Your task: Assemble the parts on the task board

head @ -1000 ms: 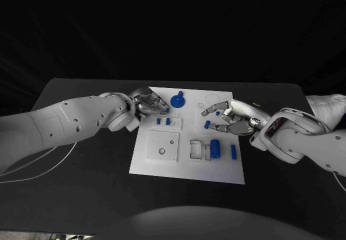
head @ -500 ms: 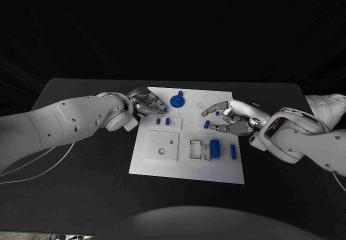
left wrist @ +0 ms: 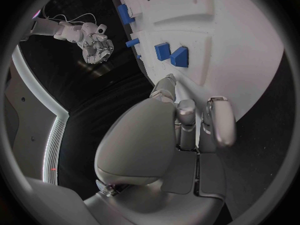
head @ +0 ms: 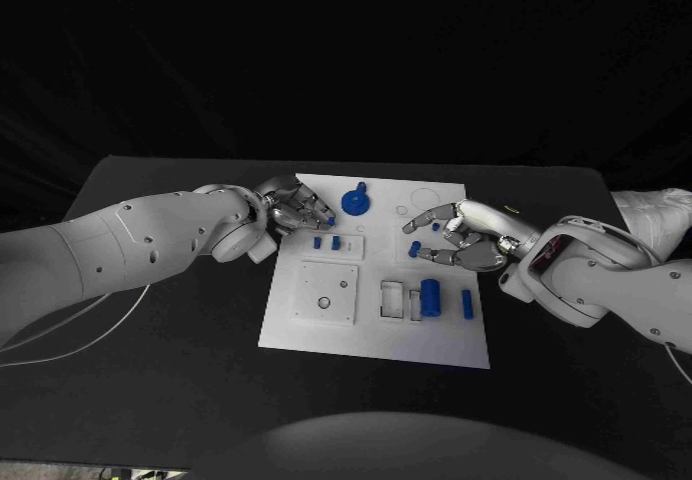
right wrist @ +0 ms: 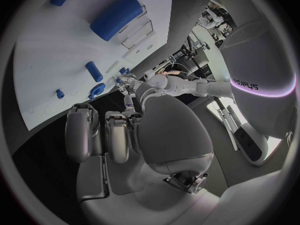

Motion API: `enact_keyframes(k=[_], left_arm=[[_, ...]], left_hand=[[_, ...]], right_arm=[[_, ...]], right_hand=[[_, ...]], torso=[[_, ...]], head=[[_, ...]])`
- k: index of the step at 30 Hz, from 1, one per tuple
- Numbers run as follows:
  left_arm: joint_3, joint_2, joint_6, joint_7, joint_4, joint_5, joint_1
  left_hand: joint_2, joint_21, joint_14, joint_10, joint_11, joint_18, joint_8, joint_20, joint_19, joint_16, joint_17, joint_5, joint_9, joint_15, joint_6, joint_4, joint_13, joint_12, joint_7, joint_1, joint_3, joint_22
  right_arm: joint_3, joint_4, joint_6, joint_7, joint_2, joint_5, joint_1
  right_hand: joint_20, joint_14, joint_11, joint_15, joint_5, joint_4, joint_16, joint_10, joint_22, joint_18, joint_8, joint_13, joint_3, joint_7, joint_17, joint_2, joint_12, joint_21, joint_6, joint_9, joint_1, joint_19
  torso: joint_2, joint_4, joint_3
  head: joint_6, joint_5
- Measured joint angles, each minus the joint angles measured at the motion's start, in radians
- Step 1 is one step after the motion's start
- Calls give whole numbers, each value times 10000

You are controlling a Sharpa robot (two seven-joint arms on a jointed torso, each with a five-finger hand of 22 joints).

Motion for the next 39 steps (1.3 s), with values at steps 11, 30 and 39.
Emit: enact_keyframes(k=[11, 30, 39], left_arm=[[0, 34, -23, 0, 0, 2, -2], [0, 147, -29, -18, -123, 5, -13], [4, 136, -17, -92, -152, 6, -36]], left_hand=[[0, 0, 0, 0, 0, 0, -24, 0, 0, 0, -14, 0, -20, 0, 0, -12, 1, -55, 0, 0, 69, 0], [-40, 1, -70, 1, 0, -1, -25, 0, 1, -38, -23, -50, -30, 0, 0, -40, -58, -93, 0, 38, 96, 0], [-40, -58, -71, 1, 0, -1, -25, -36, -36, -38, -38, -49, -30, 1, 1, -11, -77, -93, 0, 38, 125, 0]], right_arm=[[0, 0, 1, -5, 15, 10, 0], [0, -8, 0, -5, 28, 25, -3], [0, -8, 0, -9, 28, 30, -4]], right_hand=[[0, 0, 0, 0, 0, 0, 0, 0, -1, 0, 0, 0, 0, 0, -1, -1, 0, 0, 0, -1, 1, 0], [0, 0, 0, 0, 0, 0, 0, 0, -4, 0, 0, 0, 0, -34, -2, -2, 0, 0, 33, 10, 2, 0], [0, 0, 0, 0, 0, 0, 0, 0, -4, 1, 0, 0, 0, -34, -2, -2, 0, 0, 33, 9, 2, 0]], torso=[[4, -5, 4], [0, -1, 4], [-1, 5, 4]], head=[[0, -16], [0, -31], [0, -35]])
